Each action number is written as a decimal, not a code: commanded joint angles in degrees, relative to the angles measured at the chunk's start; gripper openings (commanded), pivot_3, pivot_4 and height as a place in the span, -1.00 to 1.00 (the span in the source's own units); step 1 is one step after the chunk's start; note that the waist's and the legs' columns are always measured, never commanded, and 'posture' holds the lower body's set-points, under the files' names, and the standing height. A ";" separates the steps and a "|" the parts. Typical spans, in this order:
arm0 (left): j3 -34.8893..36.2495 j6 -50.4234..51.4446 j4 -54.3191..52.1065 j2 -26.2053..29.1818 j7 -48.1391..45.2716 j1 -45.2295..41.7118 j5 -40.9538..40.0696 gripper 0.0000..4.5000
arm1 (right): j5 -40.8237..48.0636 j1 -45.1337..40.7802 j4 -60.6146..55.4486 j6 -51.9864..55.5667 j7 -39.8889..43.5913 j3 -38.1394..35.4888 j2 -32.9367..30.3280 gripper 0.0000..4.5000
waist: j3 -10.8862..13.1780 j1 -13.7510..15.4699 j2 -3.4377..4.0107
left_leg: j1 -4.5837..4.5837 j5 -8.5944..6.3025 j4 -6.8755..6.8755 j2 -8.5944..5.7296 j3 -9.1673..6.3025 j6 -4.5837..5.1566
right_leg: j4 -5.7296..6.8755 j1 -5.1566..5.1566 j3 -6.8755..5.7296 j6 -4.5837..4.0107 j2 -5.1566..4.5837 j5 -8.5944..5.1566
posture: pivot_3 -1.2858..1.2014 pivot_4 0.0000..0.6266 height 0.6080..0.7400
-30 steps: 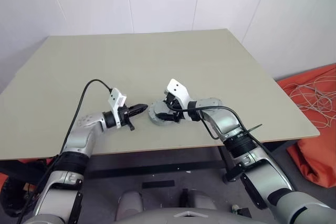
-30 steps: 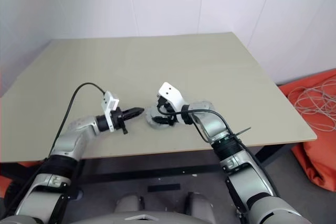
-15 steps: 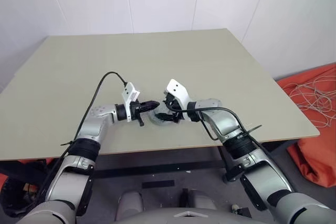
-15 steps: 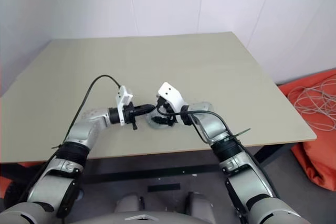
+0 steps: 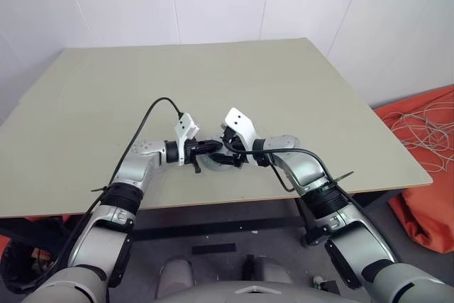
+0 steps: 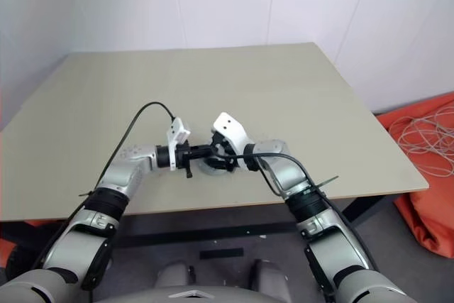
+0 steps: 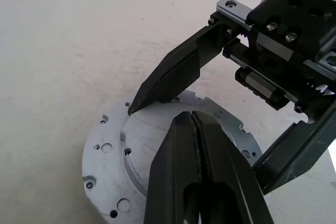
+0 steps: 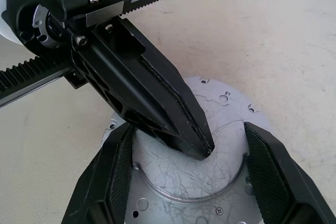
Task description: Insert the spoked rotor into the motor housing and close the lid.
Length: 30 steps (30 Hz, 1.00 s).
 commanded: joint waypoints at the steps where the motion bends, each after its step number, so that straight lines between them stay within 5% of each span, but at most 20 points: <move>1: -0.91 1.00 -2.26 0.54 -0.44 0.26 0.74 -0.98 | 0.26 0.24 -1.30 1.06 0.10 0.34 0.30 0.39 | 0.00 0.01 0.00 | 0.00 0.00 -0.02 0.00 0.00 0.00 | -0.01 0.00 0.00 0.00 0.00 0.00 | 0.03 -1.00 1.00; 2: -1.00 1.22 -2.51 0.64 -0.42 0.40 0.78 -0.98 | 0.43 0.24 -1.44 1.29 0.28 0.30 0.27 0.39 | 0.00 0.01 0.00 | 0.00 0.00 -0.07 0.00 0.00 0.00 | -0.05 0.00 0.00 0.00 0.00 0.00 | 0.03 -1.00 1.00; 6: -1.08 1.89 -3.20 0.82 -0.21 0.75 0.80 -1.00 | 1.21 0.17 -2.07 2.39 1.14 -0.02 0.02 0.97 | 0.00 0.13 0.01 | 0.02 0.02 -0.30 -0.02 0.02 -0.03 | -0.21 0.00 0.00 0.00 0.00 0.00 | 0.03 -1.00 1.00; 18: -0.81 2.56 -3.75 0.53 -0.02 0.90 0.58 -1.00 | 1.63 0.65 -5.46 3.67 1.14 -1.84 -2.70 0.99 | 0.00 0.58 0.01 | -0.03 0.04 -0.60 -0.13 0.03 -0.05 | -0.37 -0.02 -0.01 -0.10 -0.09 -0.01 | 0.03 -1.00 1.00; 30: -1.02 2.09 -2.64 -0.09 -0.20 0.27 0.77 -1.00 | 10.13 3.90 -19.97 9.85 7.13 -8.10 -12.13 0.99 | 0.02 1.70 0.01 | -0.07 0.04 -0.63 -0.14 0.05 -0.04 | -0.38 -0.07 -0.01 -0.07 -0.10 -0.03 | 0.03 -1.00 1.00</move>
